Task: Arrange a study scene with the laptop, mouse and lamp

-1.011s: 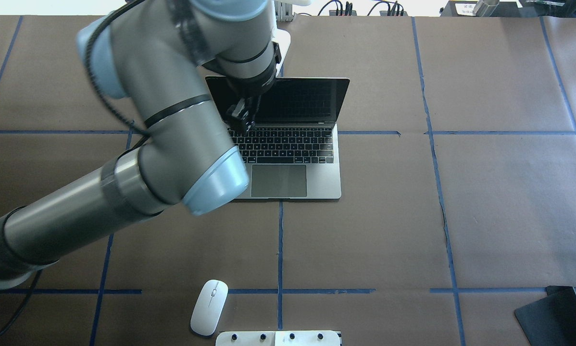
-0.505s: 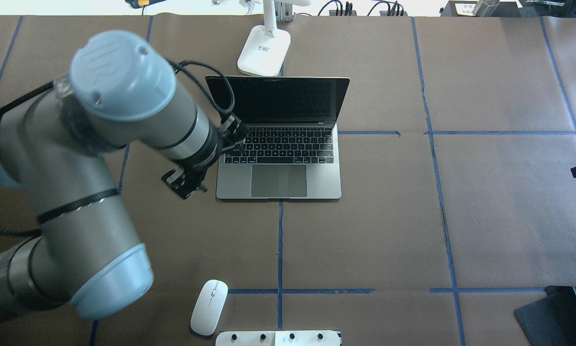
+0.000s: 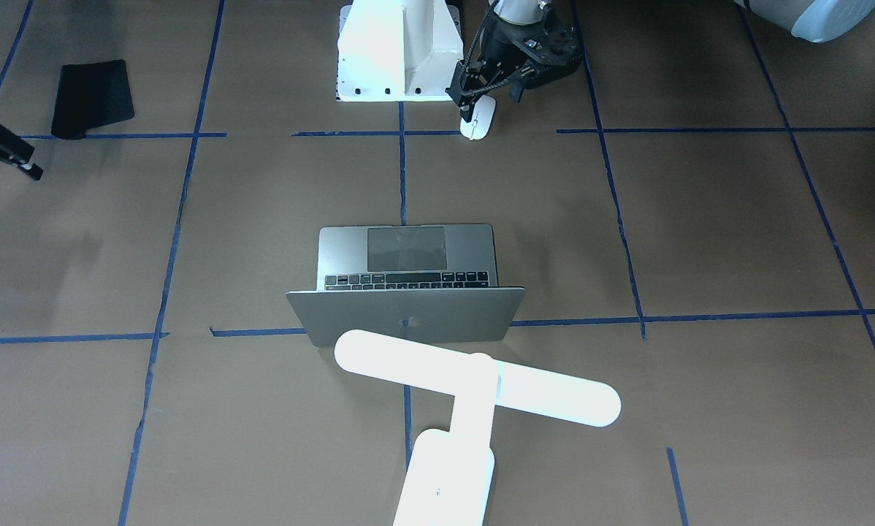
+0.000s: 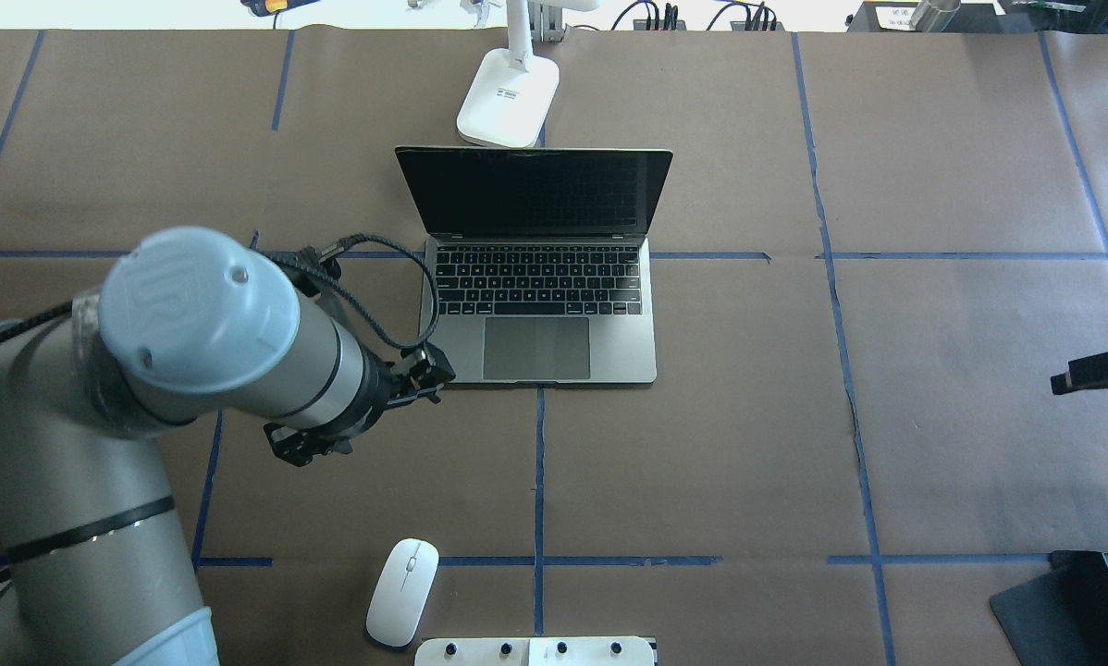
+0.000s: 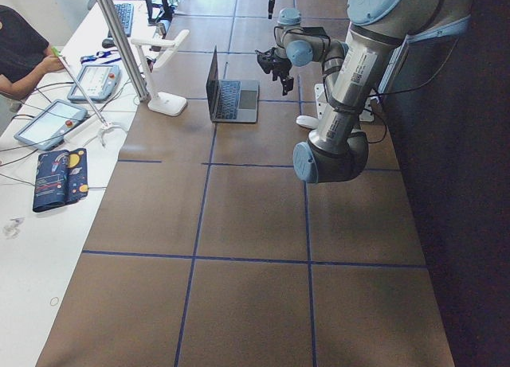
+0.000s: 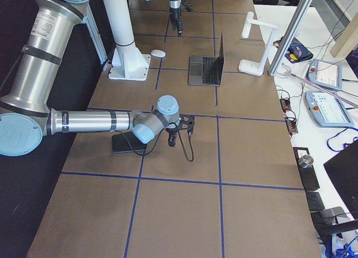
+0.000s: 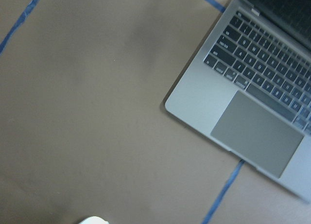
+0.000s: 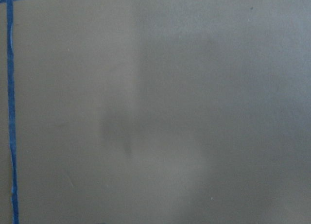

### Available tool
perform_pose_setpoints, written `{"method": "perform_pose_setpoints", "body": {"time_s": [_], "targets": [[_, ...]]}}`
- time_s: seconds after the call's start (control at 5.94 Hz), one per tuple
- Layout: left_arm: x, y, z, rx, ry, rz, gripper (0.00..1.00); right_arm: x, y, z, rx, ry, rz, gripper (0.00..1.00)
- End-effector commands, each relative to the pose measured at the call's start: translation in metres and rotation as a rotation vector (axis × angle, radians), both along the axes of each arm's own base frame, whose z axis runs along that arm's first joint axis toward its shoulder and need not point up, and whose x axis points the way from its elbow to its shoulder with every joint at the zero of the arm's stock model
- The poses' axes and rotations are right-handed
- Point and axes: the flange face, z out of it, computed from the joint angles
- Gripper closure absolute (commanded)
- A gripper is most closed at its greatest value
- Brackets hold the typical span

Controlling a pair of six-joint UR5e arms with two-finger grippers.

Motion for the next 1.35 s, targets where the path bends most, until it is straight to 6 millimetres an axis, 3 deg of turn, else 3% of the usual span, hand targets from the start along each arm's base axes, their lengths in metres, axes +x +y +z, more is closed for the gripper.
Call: {"method": "perform_pose_setpoints", "body": {"time_s": [0.0,0.17,0.34,0.51,0.84,1.01,1.18], "targets": [[0.025,0.038,0.004,0.082,-0.025,0.034,0.0,-0.009,0.057,0.015,0.048,0.035,-0.047,0.0],[0.026,0.042,0.002,0.119,-0.024,0.07,0.03,-0.001,0.078,0.023,0.056,0.029,-0.078,0.0],[0.027,0.042,0.004,0.252,-0.04,0.19,0.02,-0.006,0.088,0.026,0.035,0.031,-0.104,0.0],[0.018,0.044,0.003,0.349,-0.041,0.261,0.01,-0.017,0.098,0.035,0.021,0.048,-0.152,0.0],[0.008,0.049,0.023,0.343,-0.06,0.276,0.0,-0.036,0.111,0.043,-0.015,0.078,-0.162,0.0],[0.008,0.051,0.024,0.36,-0.058,0.294,0.0,-0.058,0.123,0.047,-0.003,0.124,-0.149,0.0],[0.008,0.051,0.025,0.358,-0.059,0.292,0.0,-0.063,0.129,0.048,-0.016,0.13,-0.155,0.03]]}}
